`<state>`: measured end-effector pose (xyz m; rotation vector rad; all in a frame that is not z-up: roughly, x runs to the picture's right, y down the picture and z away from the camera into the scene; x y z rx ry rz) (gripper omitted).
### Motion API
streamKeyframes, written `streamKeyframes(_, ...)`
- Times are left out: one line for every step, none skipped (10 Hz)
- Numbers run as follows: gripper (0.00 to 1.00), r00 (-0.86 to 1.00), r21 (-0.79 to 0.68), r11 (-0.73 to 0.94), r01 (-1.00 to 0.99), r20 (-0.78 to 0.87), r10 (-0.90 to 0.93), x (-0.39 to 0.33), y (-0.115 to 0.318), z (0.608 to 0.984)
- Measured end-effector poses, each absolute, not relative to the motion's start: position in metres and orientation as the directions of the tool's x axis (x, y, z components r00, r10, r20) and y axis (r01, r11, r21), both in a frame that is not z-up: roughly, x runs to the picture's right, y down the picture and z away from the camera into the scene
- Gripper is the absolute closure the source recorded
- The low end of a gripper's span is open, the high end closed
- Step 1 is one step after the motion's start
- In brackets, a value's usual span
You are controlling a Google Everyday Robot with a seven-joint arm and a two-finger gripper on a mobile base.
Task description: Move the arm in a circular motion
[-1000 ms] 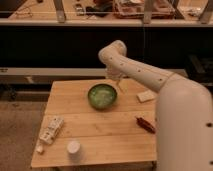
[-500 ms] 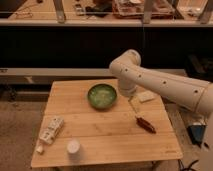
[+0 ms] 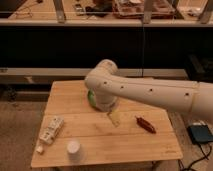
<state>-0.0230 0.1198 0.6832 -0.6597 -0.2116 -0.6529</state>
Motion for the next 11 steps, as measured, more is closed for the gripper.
streamKeyframes(0.20,0.758,-0.453,0.610,0.650,0.441,-0.481,-0.063,0.121,0.685)
streamKeyframes(0.20,0.734,-0.407,0.621,0.670,0.492,-0.468,-0.098,0.121,0.690)
streamKeyframes(0.20,0.700,-0.353,0.630,0.692,0.541,-0.466,-0.131,0.118,0.699)
streamKeyframes(0.20,0.671,-0.305,0.637,0.708,0.573,-0.471,-0.155,0.113,0.712)
streamKeyframes(0.20,0.649,-0.275,0.638,0.719,0.593,-0.476,-0.171,0.110,0.725)
streamKeyframes(0.20,0.625,-0.245,0.634,0.733,0.611,-0.486,-0.185,0.106,0.745)
streamKeyframes(0.20,0.605,-0.219,0.627,0.747,0.615,-0.506,-0.192,0.099,0.776)
streamKeyframes(0.20,0.598,-0.211,0.622,0.754,0.611,-0.519,-0.191,0.093,0.794)
streamKeyframes(0.20,0.598,-0.208,0.616,0.760,0.596,-0.537,-0.185,0.083,0.816)
streamKeyframes(0.20,0.606,-0.211,0.616,0.759,0.574,-0.550,-0.174,0.068,0.838)
streamKeyframes(0.20,0.624,-0.222,0.622,0.751,0.546,-0.559,-0.156,0.051,0.853)
